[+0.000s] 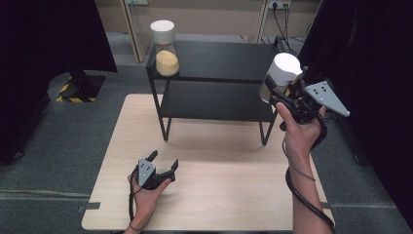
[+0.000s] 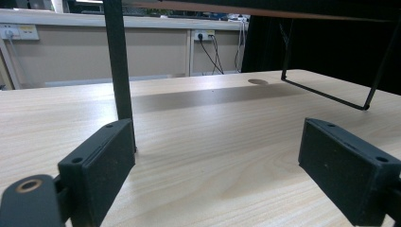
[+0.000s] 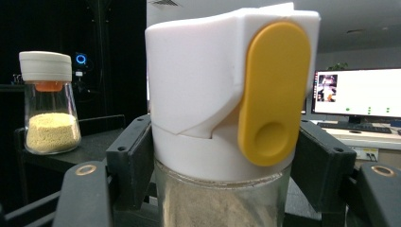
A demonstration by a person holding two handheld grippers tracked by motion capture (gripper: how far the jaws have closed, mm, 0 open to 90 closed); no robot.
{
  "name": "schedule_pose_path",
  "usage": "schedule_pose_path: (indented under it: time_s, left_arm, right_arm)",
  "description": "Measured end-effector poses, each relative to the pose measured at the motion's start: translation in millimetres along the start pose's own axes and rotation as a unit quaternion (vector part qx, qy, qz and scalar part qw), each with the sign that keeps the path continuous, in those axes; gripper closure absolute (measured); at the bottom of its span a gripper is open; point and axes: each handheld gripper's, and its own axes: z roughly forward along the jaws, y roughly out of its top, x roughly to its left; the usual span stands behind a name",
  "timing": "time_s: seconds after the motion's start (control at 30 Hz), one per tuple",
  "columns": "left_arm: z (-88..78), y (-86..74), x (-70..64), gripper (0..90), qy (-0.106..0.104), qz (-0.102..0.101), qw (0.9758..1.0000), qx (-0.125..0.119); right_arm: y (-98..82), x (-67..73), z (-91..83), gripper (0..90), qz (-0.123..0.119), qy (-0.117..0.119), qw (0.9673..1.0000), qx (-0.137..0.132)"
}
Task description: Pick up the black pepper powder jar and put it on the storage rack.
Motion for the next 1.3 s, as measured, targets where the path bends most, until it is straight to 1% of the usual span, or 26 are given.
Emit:
schedule_pose_path:
  time_s: [0.3, 0.6, 0.67, 0.9, 0.93, 1.0, 1.03, 1.13, 1.3]
  left_arm:
    - [0.1, 0.3, 0.4, 10.8, 0.0, -0.001, 1.0, 0.001]
    - [0.1, 0.5, 1.0, 10.9, -0.001, -0.002, 1.0, 0.001]
    - [0.2, 0.5, 1.3, 10.9, -0.001, -0.003, 1.0, 0.001]
    - [0.3, 0.7, 1.0, 10.9, -0.001, -0.002, 1.0, 0.002]
    - [0.2, 0.6, 0.9, 10.8, -0.001, -0.002, 1.0, 0.002]
    - [0.2, 0.7, 0.9, 10.9, -0.001, -0.002, 1.0, 0.002]
    - [0.2, 0.7, 0.9, 10.9, -0.001, -0.002, 1.0, 0.002]
    - [0.2, 0.5, 0.8, 10.8, -0.001, -0.001, 1.0, 0.001]
    - [0.1, 0.4, 1.2, 10.9, -0.001, -0.002, 1.0, 0.001]
  right_arm:
    - [12.1, 0.1, 6.7, 30.5, -0.002, -0.002, 1.0, -0.006]
    - [20.9, -1.4, 16.6, 30.5, -0.004, -0.009, 1.0, -0.002]
    - [25.5, -1.2, 20.6, 30.5, -0.009, -0.012, 0.9999, 0.004]
    - [31.8, -2.4, 28.7, 30.5, -0.013, -0.016, 0.9998, 0.008]
    - [34.2, -2.8, 32.6, 30.5, -0.012, -0.018, 0.9997, 0.01]
    - [35.4, -2.8, 34.5, 30.5, -0.01, -0.019, 0.9997, 0.012]
    - [38.0, -3.7, 38.7, 30.5, -0.007, -0.02, 0.9997, 0.015]
    - [41.1, -5.5, 44.0, 30.5, -0.001, -0.021, 0.9996, 0.021]
    - [47.8, -5.6, 56.1, 30.5, -0.003, -0.028, 0.9991, 0.031]
